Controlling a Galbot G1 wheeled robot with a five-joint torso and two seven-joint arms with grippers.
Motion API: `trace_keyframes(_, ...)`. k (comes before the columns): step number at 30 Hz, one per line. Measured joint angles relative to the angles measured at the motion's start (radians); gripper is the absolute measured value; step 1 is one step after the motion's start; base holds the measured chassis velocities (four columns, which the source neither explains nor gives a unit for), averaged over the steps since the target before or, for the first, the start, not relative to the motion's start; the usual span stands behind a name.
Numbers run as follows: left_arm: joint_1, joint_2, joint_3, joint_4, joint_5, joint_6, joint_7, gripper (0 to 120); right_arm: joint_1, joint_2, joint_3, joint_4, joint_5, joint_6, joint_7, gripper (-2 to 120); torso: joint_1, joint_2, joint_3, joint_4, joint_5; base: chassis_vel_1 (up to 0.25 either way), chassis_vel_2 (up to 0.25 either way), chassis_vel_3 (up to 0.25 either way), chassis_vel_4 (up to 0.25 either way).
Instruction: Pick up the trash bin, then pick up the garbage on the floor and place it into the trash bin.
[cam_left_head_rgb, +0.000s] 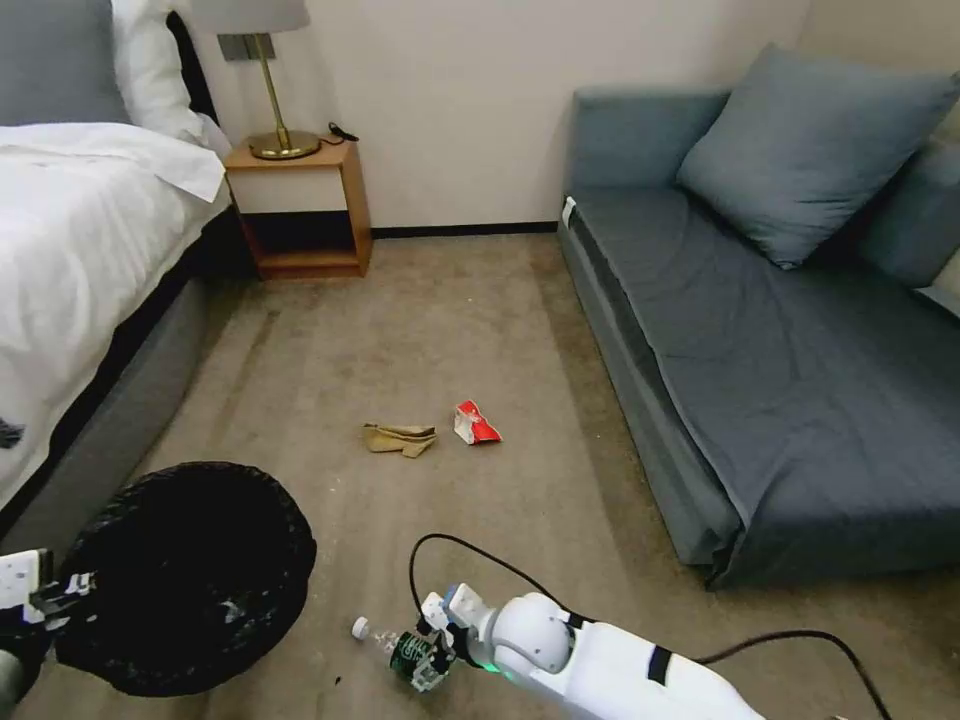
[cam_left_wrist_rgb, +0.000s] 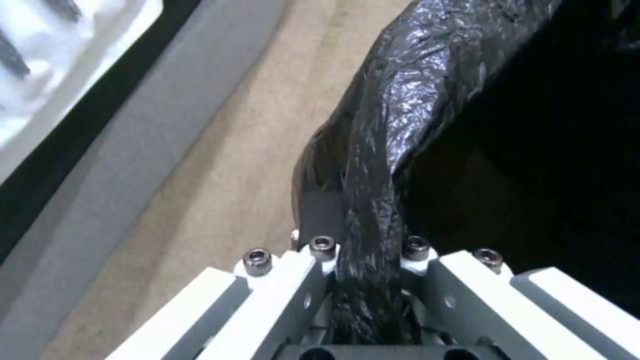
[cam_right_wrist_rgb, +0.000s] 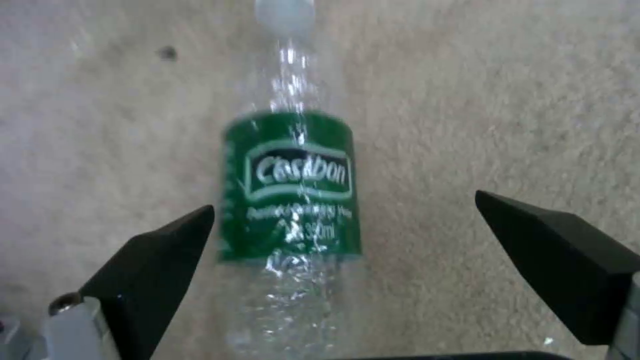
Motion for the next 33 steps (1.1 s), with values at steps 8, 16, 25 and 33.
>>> trace_keyframes(8, 0.003, -0.007, 0.001, -0.014, 0.002, 0.000, -0.002, 3, 0.009, 0.064, -0.023, -0.086, 0.009, -0.019, 0.013, 88, 0.000, 0.000, 0.000, 0.0000, 0.0000, 0.000, 0.000, 0.000, 0.000)
trace_keyframes(16, 0.005, -0.010, 0.003, -0.023, 0.002, 0.000, -0.002, 3, 0.002, 0.067, -0.014, -0.086, 0.013, -0.023, 0.016, 64, 0.000, 0.000, 0.000, -0.0001, 0.0001, 0.000, 0.000, 0.000, 0.000)
trace_keyframes(25, 0.005, -0.013, 0.012, -0.023, 0.003, 0.000, -0.003, 3, -0.032, 0.056, 0.017, -0.053, 0.012, -0.022, 0.040, 34, 0.000, 0.000, 0.000, -0.0001, 0.0002, 0.000, 0.000, 0.000, 0.000)
trace_keyframes(33, -0.005, -0.004, -0.001, 0.000, -0.017, 0.000, -0.003, 3, -0.105, -0.038, 0.218, 0.120, 0.053, -0.011, 0.091, 25, 0.000, 0.000, 0.000, 0.0000, 0.0002, 0.000, 0.000, 0.000, 0.000)
